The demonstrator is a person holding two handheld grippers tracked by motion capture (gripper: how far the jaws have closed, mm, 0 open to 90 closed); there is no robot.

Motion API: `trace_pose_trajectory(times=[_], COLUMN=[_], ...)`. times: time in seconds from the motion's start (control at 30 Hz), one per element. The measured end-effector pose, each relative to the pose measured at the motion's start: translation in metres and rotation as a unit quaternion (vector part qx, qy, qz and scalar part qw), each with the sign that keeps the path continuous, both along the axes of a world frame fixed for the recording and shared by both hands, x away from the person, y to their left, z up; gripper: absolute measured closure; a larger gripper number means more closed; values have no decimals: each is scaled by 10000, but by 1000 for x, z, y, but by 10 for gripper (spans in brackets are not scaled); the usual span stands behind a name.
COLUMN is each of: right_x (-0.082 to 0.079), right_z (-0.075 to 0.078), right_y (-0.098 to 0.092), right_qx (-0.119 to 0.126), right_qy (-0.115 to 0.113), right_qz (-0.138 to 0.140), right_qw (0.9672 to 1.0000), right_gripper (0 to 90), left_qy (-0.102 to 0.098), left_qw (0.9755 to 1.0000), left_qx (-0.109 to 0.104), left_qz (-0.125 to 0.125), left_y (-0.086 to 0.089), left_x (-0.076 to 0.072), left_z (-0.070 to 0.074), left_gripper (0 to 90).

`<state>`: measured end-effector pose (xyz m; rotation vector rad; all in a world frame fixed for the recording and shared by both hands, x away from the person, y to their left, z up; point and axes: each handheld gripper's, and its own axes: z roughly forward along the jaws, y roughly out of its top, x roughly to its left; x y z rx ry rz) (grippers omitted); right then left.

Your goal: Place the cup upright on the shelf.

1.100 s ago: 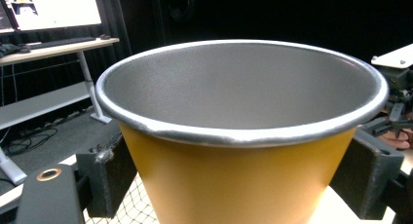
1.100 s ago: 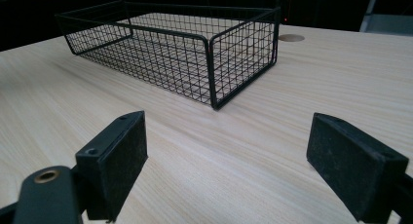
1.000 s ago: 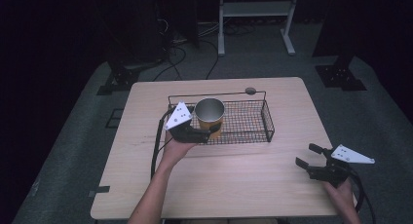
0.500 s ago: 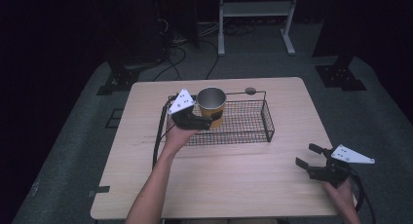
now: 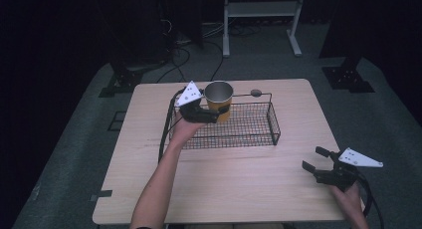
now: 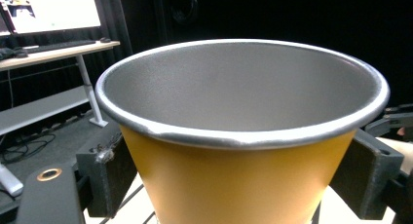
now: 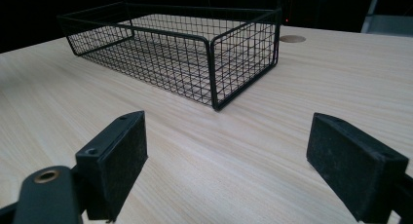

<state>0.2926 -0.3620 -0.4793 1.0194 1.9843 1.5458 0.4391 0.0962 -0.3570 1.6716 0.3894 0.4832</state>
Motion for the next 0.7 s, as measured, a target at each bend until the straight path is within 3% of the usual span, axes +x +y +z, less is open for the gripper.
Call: trace_pose_trajectory(times=[0.5,0.7], right_x=[0,0], right_z=[0,0], right_y=[0,0], right_qx=[-2,4], right_qy=[-5,1], right_qz=[13,18], right_qw=[10000,10000], right_gripper=[139,139], left_qy=[40,188], left_qw=[9997,9992], left_qx=[197,311], left_qz=[-102,-156], left_y=[-6,-9], left_x=[23,30], left_z=[-4,-14], left_gripper=[149,149])
